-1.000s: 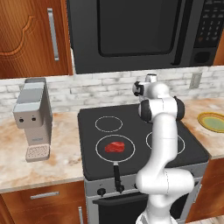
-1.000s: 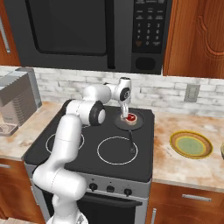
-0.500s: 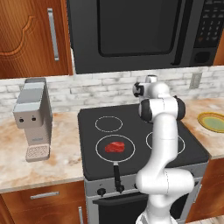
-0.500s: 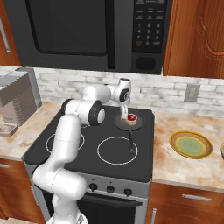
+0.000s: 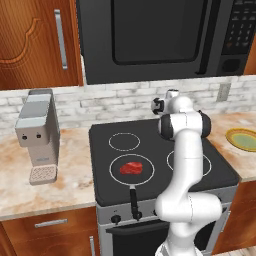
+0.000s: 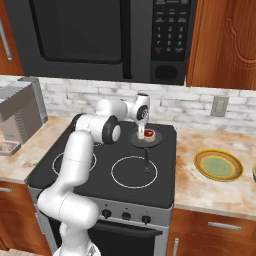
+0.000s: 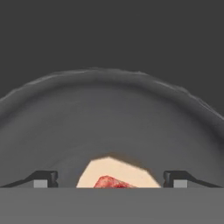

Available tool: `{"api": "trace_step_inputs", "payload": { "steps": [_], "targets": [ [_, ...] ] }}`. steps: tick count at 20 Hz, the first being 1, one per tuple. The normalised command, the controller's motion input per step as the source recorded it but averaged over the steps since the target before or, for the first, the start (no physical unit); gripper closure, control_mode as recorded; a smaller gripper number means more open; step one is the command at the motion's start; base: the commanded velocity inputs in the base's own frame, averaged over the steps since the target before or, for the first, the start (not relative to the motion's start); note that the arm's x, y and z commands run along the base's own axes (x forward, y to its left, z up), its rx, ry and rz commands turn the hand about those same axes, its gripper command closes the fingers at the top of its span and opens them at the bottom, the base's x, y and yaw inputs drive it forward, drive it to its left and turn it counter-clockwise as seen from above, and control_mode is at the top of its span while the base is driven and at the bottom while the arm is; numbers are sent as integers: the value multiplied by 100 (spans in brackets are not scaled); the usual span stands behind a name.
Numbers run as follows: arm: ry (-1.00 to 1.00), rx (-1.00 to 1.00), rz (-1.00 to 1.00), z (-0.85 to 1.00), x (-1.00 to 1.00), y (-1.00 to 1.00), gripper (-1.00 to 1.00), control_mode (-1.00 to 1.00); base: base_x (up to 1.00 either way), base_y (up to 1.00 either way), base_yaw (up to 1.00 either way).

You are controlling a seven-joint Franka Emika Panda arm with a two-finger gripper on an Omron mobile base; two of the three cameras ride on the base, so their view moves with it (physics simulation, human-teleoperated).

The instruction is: Place one of the steaks on the plate and the other in the bowl. Then place the bowl in the fridge.

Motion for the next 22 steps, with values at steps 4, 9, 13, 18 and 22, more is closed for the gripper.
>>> {"api": "trace_step_inputs", "payload": {
  "steps": [4, 9, 13, 18, 22],
  "targets": [
    [0, 0, 0, 0, 0, -8, -100, -100, 0, 0, 0],
    [0, 0, 0, 0, 0, 0, 100, -100, 0, 0, 0],
    [0, 0, 0, 0, -1, 0, 100, -100, 0, 0, 0],
    [-1, 0, 0, 1, -45, 0, 100, -100, 0, 0, 0],
    [-8, 0, 0, 23, -84, 0, 100, -100, 0, 0, 0]
  ]
}}
